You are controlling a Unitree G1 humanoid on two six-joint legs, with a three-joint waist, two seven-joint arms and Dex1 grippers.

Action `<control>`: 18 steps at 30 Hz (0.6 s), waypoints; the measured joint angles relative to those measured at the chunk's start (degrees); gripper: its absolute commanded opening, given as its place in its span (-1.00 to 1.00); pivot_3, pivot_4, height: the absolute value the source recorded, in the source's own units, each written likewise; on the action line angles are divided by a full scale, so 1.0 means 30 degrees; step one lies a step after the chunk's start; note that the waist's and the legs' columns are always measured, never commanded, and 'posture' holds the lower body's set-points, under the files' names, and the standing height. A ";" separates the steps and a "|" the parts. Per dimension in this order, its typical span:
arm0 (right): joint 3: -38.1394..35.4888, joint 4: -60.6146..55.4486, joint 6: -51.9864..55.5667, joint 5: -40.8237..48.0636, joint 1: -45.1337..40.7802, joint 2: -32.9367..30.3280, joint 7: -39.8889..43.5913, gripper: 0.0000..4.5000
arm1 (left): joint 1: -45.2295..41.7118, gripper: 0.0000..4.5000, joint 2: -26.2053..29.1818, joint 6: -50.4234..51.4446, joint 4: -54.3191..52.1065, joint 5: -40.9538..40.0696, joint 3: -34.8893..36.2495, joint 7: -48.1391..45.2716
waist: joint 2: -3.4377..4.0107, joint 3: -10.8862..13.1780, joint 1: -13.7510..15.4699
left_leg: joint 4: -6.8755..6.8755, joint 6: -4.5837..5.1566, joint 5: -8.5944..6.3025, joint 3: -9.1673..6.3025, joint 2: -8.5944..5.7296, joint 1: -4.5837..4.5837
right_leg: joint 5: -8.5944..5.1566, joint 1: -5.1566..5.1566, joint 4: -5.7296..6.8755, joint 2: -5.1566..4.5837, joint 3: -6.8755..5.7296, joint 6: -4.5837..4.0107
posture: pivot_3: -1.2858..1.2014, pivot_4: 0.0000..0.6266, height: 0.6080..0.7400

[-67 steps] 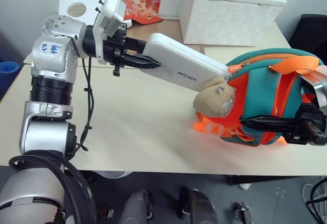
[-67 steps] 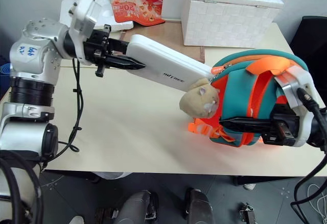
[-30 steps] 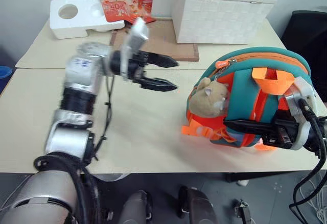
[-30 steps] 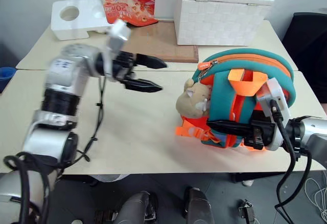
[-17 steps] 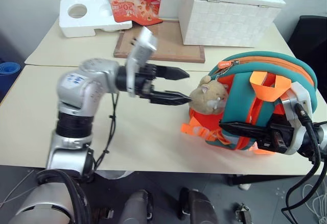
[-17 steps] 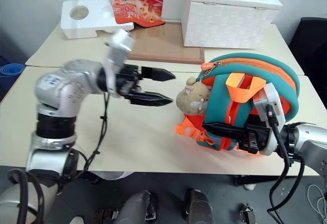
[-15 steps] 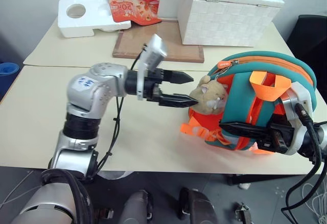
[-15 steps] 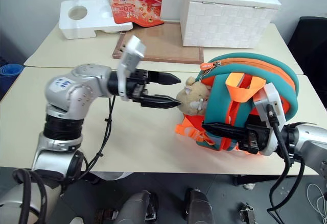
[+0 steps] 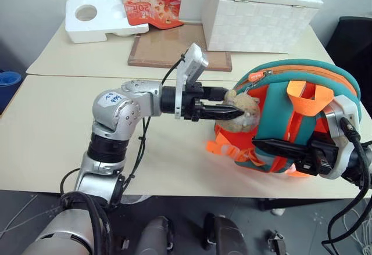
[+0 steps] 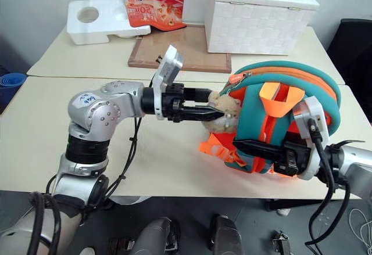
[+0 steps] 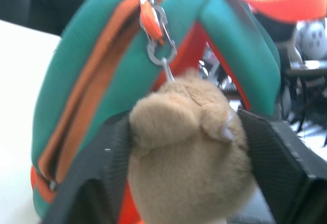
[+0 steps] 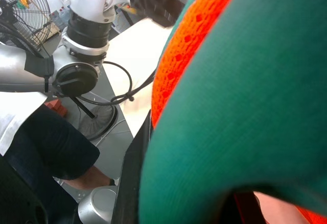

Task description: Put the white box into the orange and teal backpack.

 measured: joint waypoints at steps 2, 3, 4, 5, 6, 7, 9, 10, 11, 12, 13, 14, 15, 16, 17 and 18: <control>0.0050 0.0001 -0.0005 0.0002 -0.0191 0.0001 -0.0128 -1.00 | 0.0148 -0.21 0.0062 0.0131 -0.0159 -0.0254 -0.0009 -0.0089 | 0.0000 0.0000 0.0033 | 0.0001 0.0002 0.0001 -0.0002 -0.0001 -0.0002 | 0.0000 0.0000 -0.0003 -0.0008 0.0000 0.0000 | 0.03 -0.52 1.00; 0.0053 0.0001 -0.0021 0.0006 -0.0245 0.0001 -0.0204 -1.00 | 0.0146 -0.37 0.0070 0.0236 -0.0178 -0.0385 0.0009 -0.0079 | 0.0000 0.0000 0.0036 | 0.0001 0.0002 0.0001 -0.0001 -0.0001 -0.0001 | 0.0000 0.0001 -0.0014 -0.0011 0.0002 0.0000 | 0.03 -0.52 1.00; 0.0053 0.0001 -0.0030 -0.0002 -0.0248 0.0000 -0.0236 -1.00 | 0.0146 -0.49 0.0072 0.0333 -0.0203 -0.0479 0.0026 -0.0061 | 0.0000 0.0000 0.0030 | 0.0000 0.0002 0.0001 -0.0002 -0.0001 -0.0001 | 0.0000 0.0001 -0.0029 -0.0012 0.0002 0.0000 | 0.03 -0.52 1.00; 0.0053 -0.0004 -0.0042 -0.0021 -0.0247 0.0000 -0.0220 -1.00 | 0.0146 -0.61 0.0096 0.0405 -0.0217 -0.0528 -0.0004 -0.0041 | 0.0000 0.0000 0.0019 | 0.0000 0.0001 0.0000 -0.0002 0.0000 -0.0001 | 0.0000 0.0001 -0.0059 -0.0012 0.0002 0.0000 | 0.03 -0.52 1.00; 0.0053 -0.0005 -0.0051 -0.0031 -0.0247 0.0000 -0.0207 -1.00 | 0.0146 -0.72 0.0115 0.0409 -0.0225 -0.0539 -0.0020 -0.0038 | 0.0000 0.0000 0.0019 | -0.0001 0.0001 0.0000 -0.0002 0.0003 -0.0001 | 0.0000 0.0001 -0.0076 -0.0009 0.0001 0.0000 | 0.03 -0.52 1.00; 0.0052 -0.0001 -0.0057 -0.0046 -0.0247 -0.0012 -0.0142 -1.00 | 0.0145 -0.82 0.0198 0.0349 -0.0239 -0.0540 -0.0108 -0.0039 | 0.0000 0.0000 0.0019 | -0.0001 0.0001 0.0000 -0.0003 0.0003 -0.0001 | 0.0000 0.0001 -0.0079 -0.0008 0.0000 0.0000 | 0.03 -0.52 1.00; 0.0050 0.0070 -0.0055 -0.0040 -0.0254 -0.0209 -0.0012 -1.00 | 0.0118 -0.98 0.0408 0.0016 -0.0218 -0.0429 -0.0385 -0.0086 | 0.0001 0.0000 0.0005 | -0.0001 0.0001 0.0000 -0.0002 0.0003 -0.0001 | 0.0000 0.0001 -0.0078 -0.0006 0.0002 0.0000 | 0.03 -0.52 1.00; 0.0045 0.0144 -0.0055 -0.0038 -0.0303 -0.0281 0.0016 -1.00 | 0.0064 -0.99 0.0597 -0.0226 -0.0157 -0.0284 -0.0547 -0.0179 | 0.0000 0.0000 -0.0010 | -0.0001 0.0000 0.0000 -0.0001 0.0004 0.0000 | 0.0000 0.0001 -0.0081 -0.0006 0.0001 0.0000 | 0.03 -0.52 1.00; 0.0003 0.0294 -0.0098 -0.0027 -0.0356 -0.0289 0.0067 -1.00 | -0.0138 -0.99 0.1068 -0.0751 0.0120 0.0020 -0.0694 -0.0362 | 0.0001 0.0000 -0.0022 | -0.0001 -0.0001 0.0000 0.0001 0.0007 0.0003 | 0.0000 0.0000 -0.0082 -0.0006 0.0001 -0.0001 | 0.03 -0.52 1.00; 0.0000 0.0448 -0.0145 -0.0046 -0.0347 -0.0287 0.0124 -1.00 | -0.0492 -0.99 0.1444 -0.1088 0.0633 0.0170 -0.0668 -0.0509 | 0.0000 0.0000 -0.0013 | -0.0002 -0.0002 0.0001 0.0000 0.0008 0.0002 | 0.0001 0.0000 -0.0083 0.0000 -0.0005 -0.0001 | 0.03 -0.52 1.00; -0.0008 0.0635 -0.0202 -0.0103 -0.0304 -0.0285 0.0267 -1.00 | -0.1064 -0.99 0.2209 -0.1554 0.1481 0.0400 -0.0587 -0.0866 | 0.0001 0.0000 -0.0016 | -0.0002 -0.0003 0.0001 0.0002 0.0009 0.0003 | 0.0001 -0.0002 -0.0082 0.0005 -0.0008 -0.0002 | 0.03 -0.52 1.00; -0.0029 0.0778 -0.0253 -0.0253 -0.0186 -0.0283 0.0430 -1.00 | -0.1480 -0.99 0.2863 -0.1933 0.2074 0.0572 -0.0365 -0.1275 | 0.0003 -0.0002 -0.0035 | -0.0007 -0.0003 0.0000 0.0004 0.0010 0.0004 | 0.0000 -0.0004 -0.0084 0.0009 -0.0010 -0.0002 | 0.03 -0.52 1.00; -0.0046 0.0862 -0.0420 -0.0602 0.0025 -0.0283 0.0666 -1.00 | -0.1894 -0.99 0.3699 -0.2483 0.2781 0.0759 -0.0265 -0.1956 | 0.0003 -0.0001 -0.0048 | -0.0018 -0.0005 -0.0001 0.0011 0.0010 0.0006 | 0.0000 -0.0006 -0.0083 0.0014 -0.0013 -0.0003 | 0.03 -0.52 1.00; -0.0074 0.0883 -0.0605 -0.0919 0.0269 -0.0283 0.0937 -1.00 | -0.2184 -0.99 0.4393 -0.2962 0.3351 0.0955 -0.0297 -0.2599 | 0.0004 -0.0002 -0.0048 | -0.0027 -0.0005 -0.0001 0.0014 0.0009 0.0002 | -0.0001 -0.0011 -0.0082 0.0026 -0.0025 -0.0004 | 0.03 -0.52 1.00; -0.0134 0.0933 -0.0752 -0.1358 0.0549 -0.0283 0.1342 -1.00 | -0.2427 -0.99 0.5346 -0.3745 0.4187 0.1390 -0.0343 -0.3499 | 0.0008 -0.0004 -0.0052 | -0.0035 -0.0007 -0.0003 0.0024 0.0010 0.0004 | -0.0001 -0.0014 -0.0072 0.0035 -0.0048 -0.0004 | 0.03 -0.52 1.00; -0.0175 0.1063 -0.0934 -0.1642 0.0699 -0.0283 0.1626 -1.00 | -0.2573 -0.99 0.6004 -0.4396 0.4949 0.1853 -0.0419 -0.4145 | 0.0008 -0.0004 -0.0048 | -0.0036 -0.0005 -0.0004 0.0030 0.0009 0.0002 | -0.0001 -0.0016 -0.0070 0.0040 -0.0074 -0.0004 | 0.03 -0.52 1.00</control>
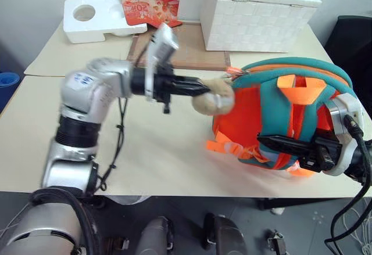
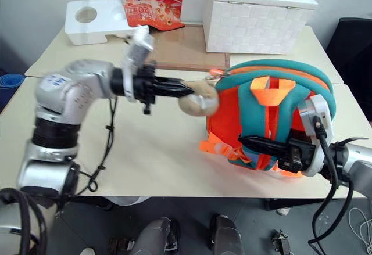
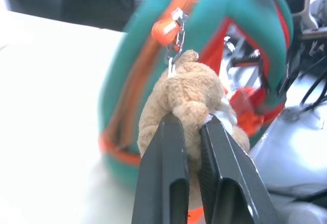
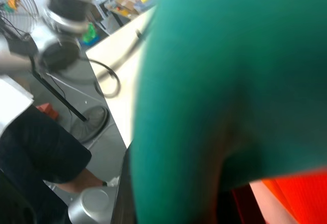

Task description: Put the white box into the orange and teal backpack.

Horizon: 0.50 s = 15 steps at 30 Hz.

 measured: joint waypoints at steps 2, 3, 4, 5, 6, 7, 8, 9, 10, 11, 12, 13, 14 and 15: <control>-0.0268 0.0442 -0.0172 -0.0130 -0.0015 0.0000 0.0356 -1.00 | -0.0130 -0.99 0.0819 -0.2134 0.1355 0.1389 -0.0918 -0.1250 | 0.0000 0.0000 0.0039 | 0.0002 0.0010 -0.0004 0.0013 -0.0015 -0.0001 | 0.0006 0.0000 -0.0004 -0.0008 -0.0049 0.0010 | 0.03 -0.52 1.00; -0.0575 0.0609 -0.0282 -0.0164 -0.0033 0.0000 0.0483 -1.00 | -0.0086 -0.99 0.1229 -0.4105 0.2107 0.2588 -0.1830 -0.1901 | 0.0000 0.0000 0.0050 | 0.0002 0.0015 -0.0005 0.0023 -0.0022 0.0001 | 0.0010 0.0001 -0.0016 -0.0016 -0.0051 0.0016 | 0.03 -0.52 1.00; -0.0729 0.0692 -0.0441 -0.0277 -0.0083 0.0000 0.0607 -1.00 | 0.0049 -0.99 0.1520 -0.6206 0.3072 0.3902 -0.2640 -0.2322 | -0.0001 0.0000 0.0059 | 0.0004 0.0017 -0.0006 0.0024 -0.0024 0.0001 | 0.0011 0.0000 -0.0045 -0.0021 -0.0053 0.0016 | 0.03 -0.52 1.00; -0.0753 0.0733 -0.0513 -0.0391 -0.0077 0.0000 0.0685 -1.00 | 0.0184 -0.99 0.1523 -0.7664 0.3869 0.4817 -0.3195 -0.2379 | -0.0001 -0.0001 0.0067 | 0.0005 0.0018 -0.0007 0.0024 -0.0024 0.0007 | 0.0013 0.0002 -0.0051 -0.0029 -0.0049 0.0014 | 0.03 -0.52 1.00; -0.0729 0.0739 -0.0564 -0.0696 -0.0015 0.0010 0.0788 -1.00 | 0.0513 -0.99 0.1090 -0.9533 0.5039 0.5979 -0.3700 -0.1974 | 0.0002 -0.0003 0.0112 | 0.0005 0.0027 -0.0010 0.0017 -0.0025 0.0004 | 0.0014 0.0004 -0.0058 -0.0051 -0.0037 0.0012 | 0.03 -0.52 1.00; -0.0684 0.0753 -0.0625 -0.0942 -0.0014 0.0061 0.0802 -1.00 | 0.0866 -0.99 0.0459 -1.0555 0.5810 0.6641 -0.4056 -0.1499 | 0.0005 -0.0005 0.0167 | 0.0011 0.0044 -0.0018 0.0005 -0.0029 -0.0009 | 0.0015 0.0003 -0.0055 -0.0070 -0.0016 0.0011 | 0.03 -0.52 1.00; -0.0614 0.0757 -0.0770 -0.1151 -0.0048 0.0170 0.0799 -1.00 | 0.1315 -0.99 -0.0263 -1.1339 0.6367 0.7168 -0.4330 -0.1052 | 0.0004 -0.0005 0.0193 | 0.0013 0.0053 -0.0024 -0.0007 -0.0028 -0.0022 | 0.0024 0.0004 -0.0063 -0.0081 0.0008 0.0013 | 0.03 -0.52 1.00; -0.0558 0.0765 -0.0860 -0.1287 -0.0085 0.0254 0.0786 -1.00 | 0.1746 -0.99 -0.0922 -1.1930 0.6771 0.7503 -0.4584 -0.0770 | 0.0002 -0.0004 0.0201 | 0.0015 0.0059 -0.0027 -0.0009 -0.0026 -0.0036 | 0.0032 0.0003 -0.0056 -0.0093 0.0030 0.0019 | 0.03 -0.52 1.00; -0.0532 0.0808 -0.0902 -0.1382 -0.0188 0.0397 0.0728 -1.00 | 0.2154 -0.99 -0.1541 -1.2412 0.6812 0.7585 -0.4533 -0.0514 | 0.0001 -0.0004 0.0186 | 0.0015 0.0062 -0.0029 -0.0015 -0.0016 -0.0048 | 0.0047 0.0003 -0.0044 -0.0099 0.0043 0.0026 | 0.03 -0.52 1.00; -0.0504 0.0912 -0.0911 -0.1443 -0.0374 0.0501 0.0636 -1.00 | 0.2242 -0.99 -0.1825 -1.2528 0.6600 0.7679 -0.4498 -0.0343 | -0.0010 -0.0011 0.0183 | 0.0017 0.0062 -0.0030 -0.0016 -0.0013 -0.0049 | 0.0050 0.0004 -0.0045 -0.0102 0.0043 0.0026 | 0.03 -0.52 1.00; -0.0471 0.1025 -0.0927 -0.1522 -0.0601 0.0519 0.0542 -1.00 | 0.2415 -0.99 -0.2057 -1.2419 0.6061 0.7806 -0.4382 -0.0183 | -0.0002 -0.0015 0.0173 | 0.0017 0.0064 -0.0031 -0.0008 -0.0019 -0.0043 | 0.0053 0.0006 -0.0049 -0.0105 0.0051 0.0031 | 0.03 -0.52 1.00; -0.0424 0.1141 -0.0931 -0.1580 -0.0838 0.0551 0.0477 -1.00 | 0.2760 -0.99 -0.2372 -1.2214 0.5382 0.7813 -0.4297 -0.0019 | 0.0015 -0.0025 0.0157 | 0.0017 0.0066 -0.0032 -0.0006 -0.0021 -0.0040 | 0.0054 0.0009 -0.0045 -0.0105 0.0059 0.0034 | 0.03 -0.52 1.00; -0.0412 0.1209 -0.0941 -0.1617 -0.0961 0.0561 0.0445 -1.00 | 0.3065 -0.99 -0.2759 -1.2049 0.4980 0.7809 -0.4288 0.0102 | 0.0016 -0.0025 0.0153 | 0.0017 0.0066 -0.0031 -0.0007 -0.0021 -0.0036 | 0.0054 0.0012 -0.0043 -0.0104 0.0057 0.0035 | 0.03 -0.52 1.00; -0.0359 0.1224 -0.0940 -0.1681 -0.1096 0.0568 0.0415 -1.00 | 0.3479 -0.99 -0.3099 -1.1843 0.4503 0.7801 -0.4227 0.0287 | 0.0015 -0.0025 0.0128 | 0.0019 0.0066 -0.0030 -0.0008 -0.0014 -0.0037 | 0.0055 0.0012 -0.0044 -0.0102 0.0056 0.0035 | 0.03 -0.52 1.00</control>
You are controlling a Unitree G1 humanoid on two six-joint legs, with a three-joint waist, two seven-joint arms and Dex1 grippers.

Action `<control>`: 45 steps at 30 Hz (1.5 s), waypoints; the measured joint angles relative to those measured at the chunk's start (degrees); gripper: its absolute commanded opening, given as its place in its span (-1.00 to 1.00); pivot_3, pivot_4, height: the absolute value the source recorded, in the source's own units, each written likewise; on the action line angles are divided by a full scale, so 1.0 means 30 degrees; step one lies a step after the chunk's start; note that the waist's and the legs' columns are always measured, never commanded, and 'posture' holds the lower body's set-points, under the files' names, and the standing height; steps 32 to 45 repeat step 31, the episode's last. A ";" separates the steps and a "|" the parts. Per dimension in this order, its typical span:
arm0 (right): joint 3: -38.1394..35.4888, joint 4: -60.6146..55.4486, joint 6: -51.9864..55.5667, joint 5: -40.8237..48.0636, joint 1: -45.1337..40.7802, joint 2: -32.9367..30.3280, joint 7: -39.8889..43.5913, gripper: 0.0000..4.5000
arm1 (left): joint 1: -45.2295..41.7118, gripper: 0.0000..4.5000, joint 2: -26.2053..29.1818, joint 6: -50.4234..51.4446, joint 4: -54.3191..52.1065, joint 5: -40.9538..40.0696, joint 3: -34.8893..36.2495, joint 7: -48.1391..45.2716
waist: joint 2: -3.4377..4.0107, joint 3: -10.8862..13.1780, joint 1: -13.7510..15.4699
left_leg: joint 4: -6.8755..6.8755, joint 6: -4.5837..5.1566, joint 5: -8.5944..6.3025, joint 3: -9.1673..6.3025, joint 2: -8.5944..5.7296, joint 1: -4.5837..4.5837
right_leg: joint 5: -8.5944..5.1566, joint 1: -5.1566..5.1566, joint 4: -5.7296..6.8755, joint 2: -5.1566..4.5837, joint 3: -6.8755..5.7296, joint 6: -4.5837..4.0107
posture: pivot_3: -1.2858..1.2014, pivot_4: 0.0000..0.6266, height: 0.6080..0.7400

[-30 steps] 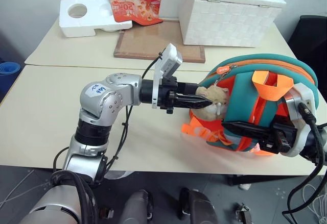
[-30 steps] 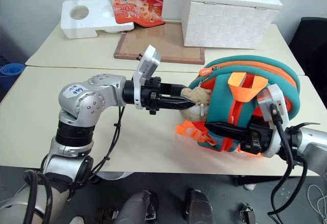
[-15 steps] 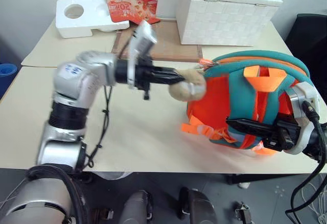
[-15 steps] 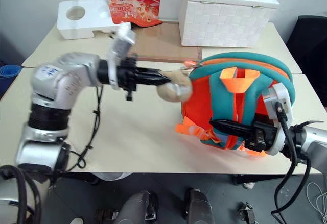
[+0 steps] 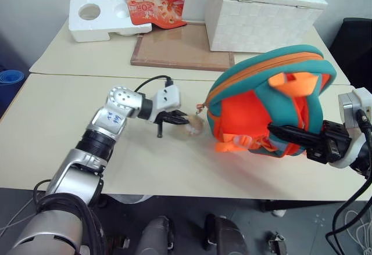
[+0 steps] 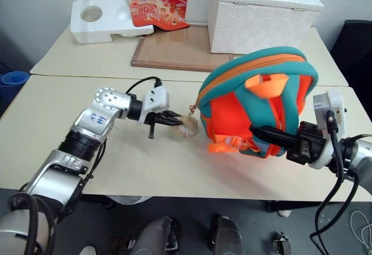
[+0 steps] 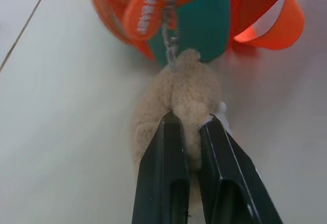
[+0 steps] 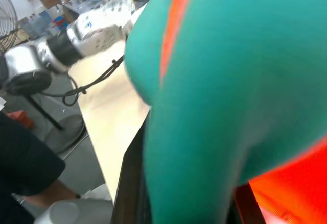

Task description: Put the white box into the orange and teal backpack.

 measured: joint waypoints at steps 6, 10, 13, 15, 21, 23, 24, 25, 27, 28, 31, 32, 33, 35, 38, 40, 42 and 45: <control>0.0260 0.0101 0.0060 -0.0239 -0.0248 0.0087 -0.0133 -0.61 | 0.0503 -1.00 -0.0330 0.1425 -0.0712 -0.0099 0.0837 0.0524 | 0.0001 0.0000 -0.0070 | 0.0001 -0.0006 0.0005 0.0001 0.0009 0.0016 | 0.0000 -0.0001 0.0005 0.0012 -0.0016 0.0000 | 0.03 -0.52 1.00; 0.0298 0.0834 0.0587 -0.0032 -0.0515 -0.0050 -0.0180 0.00 | 0.0512 -0.43 0.0061 0.3140 -0.0831 -0.0941 0.1750 0.0017 | 0.0001 0.0000 -0.0086 | 0.0001 -0.0006 0.0005 0.0001 0.0008 0.0009 | 0.0000 -0.0001 0.0021 0.0018 -0.0037 0.0000 | 0.03 -0.52 1.00; -0.0058 0.1690 0.0974 -0.0372 -0.0056 -0.1290 0.0908 0.47 | 0.0543 0.01 0.1298 0.4893 -0.1642 -0.2150 0.2727 -0.1048 | 0.0005 0.0002 -0.0130 | -0.0002 -0.0005 0.0005 0.0008 0.0012 0.0003 | -0.0001 -0.0006 0.0012 0.0038 -0.0052 0.0000 | 0.03 -0.52 1.00; -0.0866 0.2509 0.1072 -0.0704 0.0103 -0.2118 0.1810 0.78 | 0.0542 0.30 0.2186 0.6012 -0.2156 -0.2915 0.3559 -0.1608 | 0.0004 0.0002 -0.0130 | -0.0001 -0.0005 0.0005 0.0013 0.0010 0.0006 | -0.0001 -0.0004 0.0013 0.0042 -0.0063 0.0000 | 0.03 -0.52 1.00; -0.2669 0.6485 0.0040 -0.4368 0.1766 -0.5495 0.6243 1.00 | 0.0859 0.98 0.6687 0.9012 -0.3393 -0.5739 0.6222 -0.4579 | 0.0005 0.0003 -0.0158 | -0.0003 -0.0002 0.0002 0.0029 0.0009 0.0008 | -0.0001 -0.0005 0.0000 0.0071 -0.0090 0.0001 | 0.03 -0.52 1.00; -0.3261 0.7941 -0.0233 -0.5344 0.2239 -0.6321 0.7940 1.00 | 0.0882 0.98 0.7919 1.0020 -0.3972 -0.6735 0.7082 -0.5225 | 0.0012 0.0007 -0.0152 | -0.0003 -0.0001 0.0002 0.0041 0.0005 0.0015 | -0.0001 -0.0005 0.0010 0.0065 -0.0085 0.0001 | 0.03 -0.52 1.00; -0.3470 0.8657 -0.0382 -0.5807 0.2375 -0.6716 0.8631 1.00 | 0.0983 0.98 0.8503 1.0484 -0.4194 -0.7069 0.7510 -0.5358 | 0.0012 0.0007 -0.0137 | -0.0002 -0.0002 0.0002 0.0034 0.0005 0.0014 | -0.0001 -0.0004 0.0005 0.0064 -0.0085 0.0001 | 0.03 -0.52 1.00; -0.3913 0.9435 -0.0467 -0.6312 0.2497 -0.7080 0.9384 1.00 | 0.1200 0.98 0.9152 1.0989 -0.4495 -0.7481 0.8104 -0.5454 | 0.0013 0.0008 -0.0124 | -0.0002 -0.0002 0.0002 0.0032 0.0005 0.0014 | -0.0002 -0.0005 0.0003 0.0062 -0.0082 0.0001 | 0.03 -0.52 1.00; -0.4514 1.0347 -0.0631 -0.6952 0.2478 -0.7360 1.0155 1.00 | 0.1903 0.98 0.9988 1.1713 -0.5157 -0.8116 0.9261 -0.5464 | 0.0014 0.0008 -0.0156 | -0.0003 -0.0008 -0.0001 0.0032 0.0012 0.0020 | -0.0002 -0.0004 0.0001 0.0042 -0.0062 0.0001 | 0.03 -0.52 1.00; -0.4732 1.0545 -0.0737 -0.7183 0.2447 -0.7360 1.0371 1.00 | 0.2471 0.98 1.0188 1.2061 -0.5749 -0.8571 0.9893 -0.5372 | 0.0015 0.0007 -0.0171 | -0.0004 -0.0016 -0.0005 0.0030 0.0018 0.0021 | -0.0002 -0.0004 -0.0003 0.0030 -0.0044 0.0001 | 0.03 -0.52 1.00; -0.4551 1.0438 -0.1290 -0.7733 0.1599 -0.6628 0.9888 1.00 | 0.3922 0.98 0.9411 1.2474 -0.7725 -0.9335 1.0984 -0.3856 | 0.0014 0.0007 -0.0142 | -0.0003 -0.0036 -0.0009 0.0009 0.0024 0.0035 | -0.0003 0.0005 -0.0032 -0.0010 0.0036 -0.0001 | 0.03 -0.52 1.00; -0.4551 1.0438 -0.1290 -0.7733 0.1599 -0.6628 0.9888 1.00 | 0.3922 0.98 0.9411 1.2474 -0.7725 -0.9335 1.0984 -0.3856 | 0.0014 0.0007 -0.0142 | -0.0003 -0.0036 -0.0009 0.0009 0.0024 0.0035 | -0.0003 0.0005 -0.0032 -0.0010 0.0036 -0.0001 | 0.03 -0.52 1.00; -0.4551 1.0438 -0.1290 -0.7733 0.1599 -0.6628 0.9888 1.00 | 0.3922 0.98 0.9411 1.2474 -0.7725 -0.9335 1.0984 -0.3856 | 0.0014 0.0007 -0.0142 | -0.0003 -0.0036 -0.0009 0.0009 0.0024 0.0035 | -0.0003 0.0005 -0.0032 -0.0010 0.0036 -0.0001 | 0.03 -0.52 1.00; -0.4551 1.0438 -0.1290 -0.7733 0.1599 -0.6628 0.9888 1.00 | 0.3922 0.98 0.9411 1.2474 -0.7725 -0.9335 1.0984 -0.3856 | 0.0014 0.0007 -0.0142 | -0.0003 -0.0036 -0.0009 0.0009 0.0024 0.0035 | -0.0003 0.0005 -0.0032 -0.0010 0.0036 -0.0001 | 0.03 -0.52 1.00; -0.4551 1.0438 -0.1290 -0.7733 0.1599 -0.6628 0.9888 1.00 | 0.3922 0.98 0.9411 1.2474 -0.7725 -0.9335 1.0984 -0.3856 | 0.0014 0.0007 -0.0142 | -0.0003 -0.0036 -0.0009 0.0009 0.0024 0.0035 | -0.0003 0.0005 -0.0032 -0.0010 0.0036 -0.0001 | 0.03 -0.52 1.00; -0.4551 1.0438 -0.1290 -0.7733 0.1599 -0.6628 0.9888 1.00 | 0.3922 0.98 0.9411 1.2474 -0.7725 -0.9335 1.0984 -0.3856 | 0.0014 0.0007 -0.0142 | -0.0003 -0.0036 -0.0009 0.0009 0.0024 0.0035 | -0.0003 0.0005 -0.0032 -0.0010 0.0036 -0.0001 | 0.03 -0.52 1.00; -0.4551 1.0438 -0.1290 -0.7733 0.1599 -0.6628 0.9888 1.00 | 0.3922 0.98 0.9411 1.2474 -0.7725 -0.9335 1.0984 -0.3856 | 0.0014 0.0007 -0.0142 | -0.0003 -0.0036 -0.0009 0.0009 0.0024 0.0035 | -0.0003 0.0005 -0.0032 -0.0010 0.0036 -0.0001 | 0.03 -0.52 1.00; -0.4551 1.0438 -0.1290 -0.7733 0.1599 -0.6628 0.9888 1.00 | 0.3922 0.98 0.9411 1.2474 -0.7725 -0.9335 1.0984 -0.3856 | 0.0014 0.0007 -0.0142 | -0.0003 -0.0036 -0.0009 0.0009 0.0024 0.0035 | -0.0003 0.0005 -0.0032 -0.0010 0.0036 -0.0001 | 0.03 -0.52 1.00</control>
